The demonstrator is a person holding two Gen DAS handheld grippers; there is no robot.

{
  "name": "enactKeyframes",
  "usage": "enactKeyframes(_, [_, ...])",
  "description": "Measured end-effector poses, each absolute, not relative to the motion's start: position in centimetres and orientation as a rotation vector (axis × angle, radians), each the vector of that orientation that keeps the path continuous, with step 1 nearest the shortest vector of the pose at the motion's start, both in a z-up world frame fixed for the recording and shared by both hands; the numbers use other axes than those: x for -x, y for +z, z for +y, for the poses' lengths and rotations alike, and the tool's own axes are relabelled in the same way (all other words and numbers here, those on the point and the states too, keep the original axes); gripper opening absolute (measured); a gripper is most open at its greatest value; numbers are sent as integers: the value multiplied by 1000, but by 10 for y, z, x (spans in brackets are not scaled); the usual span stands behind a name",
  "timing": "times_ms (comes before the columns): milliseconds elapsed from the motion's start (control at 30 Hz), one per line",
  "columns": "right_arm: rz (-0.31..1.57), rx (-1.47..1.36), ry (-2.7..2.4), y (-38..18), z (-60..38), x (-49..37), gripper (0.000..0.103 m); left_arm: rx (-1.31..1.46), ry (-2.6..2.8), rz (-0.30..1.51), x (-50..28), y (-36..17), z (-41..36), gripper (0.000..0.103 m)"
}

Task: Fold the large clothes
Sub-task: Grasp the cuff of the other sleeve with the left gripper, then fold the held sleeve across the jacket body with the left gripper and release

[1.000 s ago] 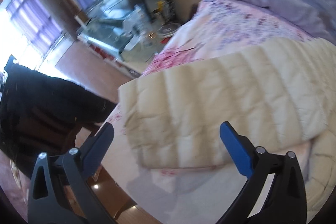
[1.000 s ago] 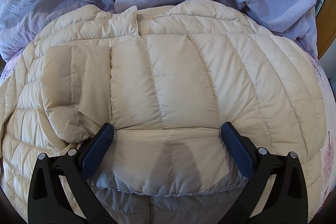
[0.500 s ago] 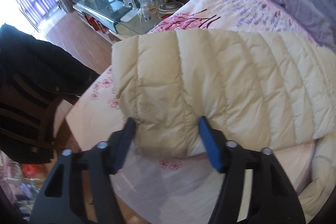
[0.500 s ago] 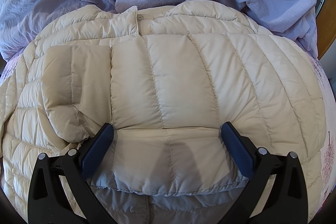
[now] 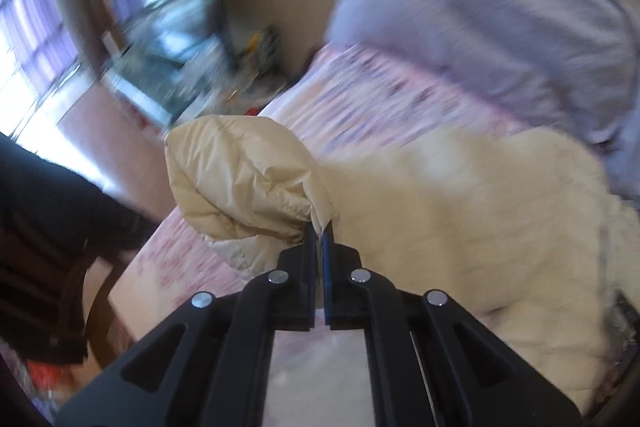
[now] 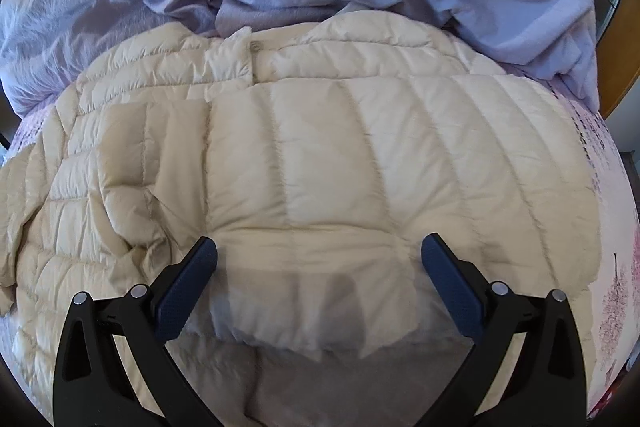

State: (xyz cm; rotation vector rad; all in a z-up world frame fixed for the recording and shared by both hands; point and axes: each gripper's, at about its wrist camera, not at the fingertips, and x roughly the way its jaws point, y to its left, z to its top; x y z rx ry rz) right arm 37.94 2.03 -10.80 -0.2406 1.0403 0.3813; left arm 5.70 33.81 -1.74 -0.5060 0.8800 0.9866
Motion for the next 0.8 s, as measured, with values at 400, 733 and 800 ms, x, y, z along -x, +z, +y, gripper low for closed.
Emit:
enactKeyframes(400, [1007, 167, 368, -76, -48, -384, 102, 322, 543, 785, -225, 52, 193, 3])
enactKeyframes(733, [1010, 126, 297, -76, -107, -382, 102, 252, 289, 870, -300, 25, 80, 3])
enactKeyframes(800, [1002, 124, 288, -74, -114, -382, 102, 251, 266, 890, -305, 19, 69, 3])
